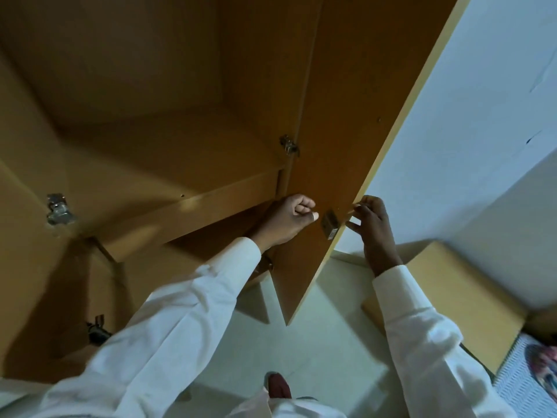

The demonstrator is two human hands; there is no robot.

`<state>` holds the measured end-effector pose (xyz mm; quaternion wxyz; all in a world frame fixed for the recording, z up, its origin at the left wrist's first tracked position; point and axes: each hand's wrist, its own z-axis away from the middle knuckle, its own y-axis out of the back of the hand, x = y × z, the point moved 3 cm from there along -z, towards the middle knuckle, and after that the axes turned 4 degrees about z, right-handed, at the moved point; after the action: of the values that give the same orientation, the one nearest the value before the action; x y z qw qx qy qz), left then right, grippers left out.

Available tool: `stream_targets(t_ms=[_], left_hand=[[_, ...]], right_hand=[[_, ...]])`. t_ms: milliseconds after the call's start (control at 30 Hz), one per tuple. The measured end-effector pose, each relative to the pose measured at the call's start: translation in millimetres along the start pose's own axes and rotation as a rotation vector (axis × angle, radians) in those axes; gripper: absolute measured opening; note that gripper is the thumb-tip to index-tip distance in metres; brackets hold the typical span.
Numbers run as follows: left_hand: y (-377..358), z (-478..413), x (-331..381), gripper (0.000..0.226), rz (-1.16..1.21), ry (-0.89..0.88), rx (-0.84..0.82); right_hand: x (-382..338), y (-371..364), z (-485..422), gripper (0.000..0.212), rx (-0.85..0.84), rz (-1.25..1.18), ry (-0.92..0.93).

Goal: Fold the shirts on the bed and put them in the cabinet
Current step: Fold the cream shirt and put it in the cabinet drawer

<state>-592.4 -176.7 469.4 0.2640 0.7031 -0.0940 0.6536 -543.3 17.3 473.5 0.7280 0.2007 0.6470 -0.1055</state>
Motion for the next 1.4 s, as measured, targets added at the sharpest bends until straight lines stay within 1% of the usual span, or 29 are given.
stream_targets(t_ms=[67,133,200,267,333,400,467,533,633,733,800,933,1033,1067,1100,1167,1233,1300,1367,1400], left_hand=[[0,-3,10,0.03,-0.026,-0.039,0.026],[0,-7,18,0.031,-0.064,-0.05,0.009],[-4,-11,22,0.035,-0.084,-0.028,-0.041],[-6,-15,23,0.047,-0.091,0.003,-0.042],[-9,-18,23,0.06,-0.146,-0.028,0.057],[-13,-18,26,0.063,-0.166,-0.11,0.21],[-13,-18,27,0.061,-0.169,-0.134,0.326],[-6,-16,27,0.057,-0.227,-0.134,0.4],[12,-4,29,0.043,-0.31,-0.145,0.452],[34,10,28,0.028,-0.364,-0.123,0.519],[54,19,25,0.02,-0.342,-0.087,0.573],[94,33,16,0.019,-0.302,-0.035,0.685],[119,34,6,0.018,-0.257,0.017,0.754],[123,32,3,0.021,-0.207,0.036,0.754],[129,32,1,0.029,-0.141,0.055,0.772],[138,28,-2,0.051,0.004,0.079,0.783],[144,23,-3,0.063,0.135,0.114,0.787],[150,18,0,0.073,0.2,0.147,0.774],[151,12,6,0.075,0.217,0.158,0.74],[150,9,10,0.07,0.21,0.146,0.722]], right_hand=[[-2,-4,0,0.029,-0.023,-0.036,-0.002],[-6,-3,1,0.036,-0.02,-0.051,-0.002],[-8,2,-1,0.036,-0.066,-0.026,0.004],[-9,5,-6,0.033,-0.151,0.036,0.014],[-13,7,-12,0.03,-0.182,0.077,0.063],[-25,8,-18,0.026,-0.156,0.104,0.18],[-39,2,-25,0.025,-0.208,0.159,0.3],[-50,-9,-32,0.029,-0.35,0.196,0.368],[-58,-27,-39,0.033,-0.481,0.225,0.401],[-65,-52,-43,0.025,-0.575,0.246,0.415],[-71,-74,-45,0.023,-0.643,0.272,0.435],[-82,-120,-50,0.023,-0.749,0.345,0.491],[-88,-154,-55,0.017,-0.748,0.368,0.523],[-87,-162,-56,0.015,-0.715,0.373,0.543],[-87,-174,-59,0.014,-0.69,0.381,0.575],[-86,-193,-64,0.017,-0.631,0.395,0.629],[-87,-212,-69,0.024,-0.6,0.424,0.664],[-92,-228,-73,0.024,-0.564,0.467,0.694],[-98,-239,-77,0.02,-0.537,0.513,0.729],[-101,-243,-79,0.019,-0.53,0.532,0.734]])
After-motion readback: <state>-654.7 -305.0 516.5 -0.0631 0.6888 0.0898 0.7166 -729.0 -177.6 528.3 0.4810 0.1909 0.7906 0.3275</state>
